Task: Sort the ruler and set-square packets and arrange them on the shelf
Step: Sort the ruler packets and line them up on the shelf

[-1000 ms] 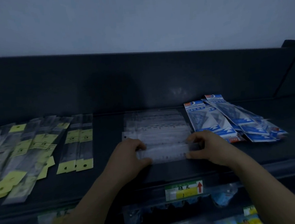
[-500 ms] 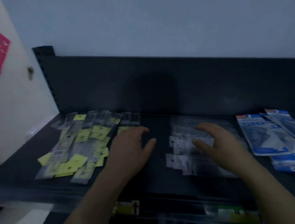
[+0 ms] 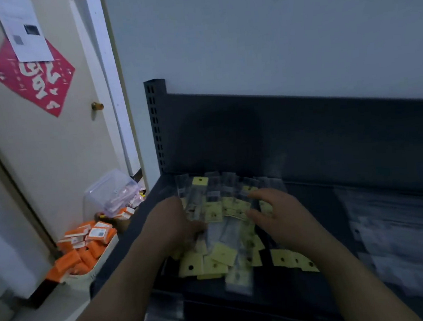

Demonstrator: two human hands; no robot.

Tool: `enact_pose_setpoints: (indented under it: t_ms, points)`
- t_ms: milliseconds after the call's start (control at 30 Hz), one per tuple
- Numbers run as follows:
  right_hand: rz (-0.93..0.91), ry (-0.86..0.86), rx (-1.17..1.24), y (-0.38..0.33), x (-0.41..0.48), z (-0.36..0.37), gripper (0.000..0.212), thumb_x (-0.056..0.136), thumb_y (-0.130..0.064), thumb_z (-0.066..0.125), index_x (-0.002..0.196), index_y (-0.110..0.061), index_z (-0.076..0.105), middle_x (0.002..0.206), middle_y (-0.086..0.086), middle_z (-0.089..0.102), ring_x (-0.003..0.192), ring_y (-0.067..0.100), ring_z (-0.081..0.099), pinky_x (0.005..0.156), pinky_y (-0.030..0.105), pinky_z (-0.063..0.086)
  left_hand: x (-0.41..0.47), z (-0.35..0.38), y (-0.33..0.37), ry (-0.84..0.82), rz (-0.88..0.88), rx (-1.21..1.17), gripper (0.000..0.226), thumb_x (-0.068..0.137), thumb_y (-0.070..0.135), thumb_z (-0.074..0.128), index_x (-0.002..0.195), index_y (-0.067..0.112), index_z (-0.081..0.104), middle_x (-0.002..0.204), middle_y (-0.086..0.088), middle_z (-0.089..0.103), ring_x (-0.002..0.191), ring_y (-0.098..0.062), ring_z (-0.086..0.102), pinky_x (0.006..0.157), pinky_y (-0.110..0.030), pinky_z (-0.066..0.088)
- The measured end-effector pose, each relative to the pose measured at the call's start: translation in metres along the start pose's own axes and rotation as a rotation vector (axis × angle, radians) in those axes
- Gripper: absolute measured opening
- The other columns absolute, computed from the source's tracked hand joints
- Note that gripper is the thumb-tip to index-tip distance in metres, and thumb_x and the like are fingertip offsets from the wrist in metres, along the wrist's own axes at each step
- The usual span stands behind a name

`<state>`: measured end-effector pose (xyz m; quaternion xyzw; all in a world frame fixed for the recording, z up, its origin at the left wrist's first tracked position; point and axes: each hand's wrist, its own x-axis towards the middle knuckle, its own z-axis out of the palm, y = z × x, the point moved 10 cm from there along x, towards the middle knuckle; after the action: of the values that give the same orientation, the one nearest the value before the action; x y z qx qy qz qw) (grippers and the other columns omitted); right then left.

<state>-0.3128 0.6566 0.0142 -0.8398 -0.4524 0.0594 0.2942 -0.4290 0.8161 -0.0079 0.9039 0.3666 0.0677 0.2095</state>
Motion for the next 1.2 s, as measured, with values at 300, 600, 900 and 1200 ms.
enact_pose_setpoints:
  t_ms: [300, 600, 900, 1200]
  points:
    - [0.234, 0.099, -0.010, -0.020, 0.025, 0.036, 0.033, 0.089, -0.036, 0.062, 0.110, -0.011, 0.063, 0.110, 0.002, 0.065, 0.098, 0.017, 0.061, 0.081, 0.032, 0.051, 0.031, -0.004, -0.052, -0.121, 0.040, -0.369, 0.033, 0.091, 0.029, 0.061, 0.086, -0.003, 0.065, 0.074, -0.012, 0.065, 0.057, -0.015, 0.057, 0.048, -0.019, 0.045]
    - [0.482, 0.018, -0.111, -0.003, 0.042, 0.062, 0.043, 0.069, -0.045, 0.077, 0.060, -0.016, 0.047, 0.052, -0.003, 0.044, 0.050, 0.014, 0.046, 0.049, 0.025, 0.033, 0.025, 0.013, -0.066, -0.305, -0.086, -0.964, 0.018, 0.099, 0.003, 0.039, 0.103, -0.006, 0.053, 0.090, -0.028, 0.064, 0.066, -0.029, 0.061, 0.052, -0.033, 0.054]
    - [0.465, 0.048, -0.005, -0.002, 0.045, 0.053, 0.046, 0.073, -0.045, 0.073, 0.051, -0.017, 0.043, 0.050, 0.001, 0.044, 0.048, 0.016, 0.045, 0.049, 0.031, 0.035, 0.034, 0.017, -0.073, -0.283, -0.106, -1.024, 0.019, 0.098, 0.002, 0.037, 0.105, -0.004, 0.053, 0.082, -0.022, 0.063, 0.061, -0.026, 0.059, 0.051, -0.031, 0.053]
    - [0.492, -0.012, 0.022, -0.001, 0.040, 0.063, 0.042, 0.067, -0.032, 0.081, 0.051, -0.015, 0.046, 0.049, -0.004, 0.044, 0.045, 0.011, 0.042, 0.047, 0.023, 0.032, 0.030, 0.015, -0.060, -0.302, -0.030, -0.934, 0.019, 0.099, 0.005, 0.036, 0.105, 0.006, 0.053, 0.093, -0.022, 0.065, 0.070, -0.026, 0.061, 0.060, -0.034, 0.054]
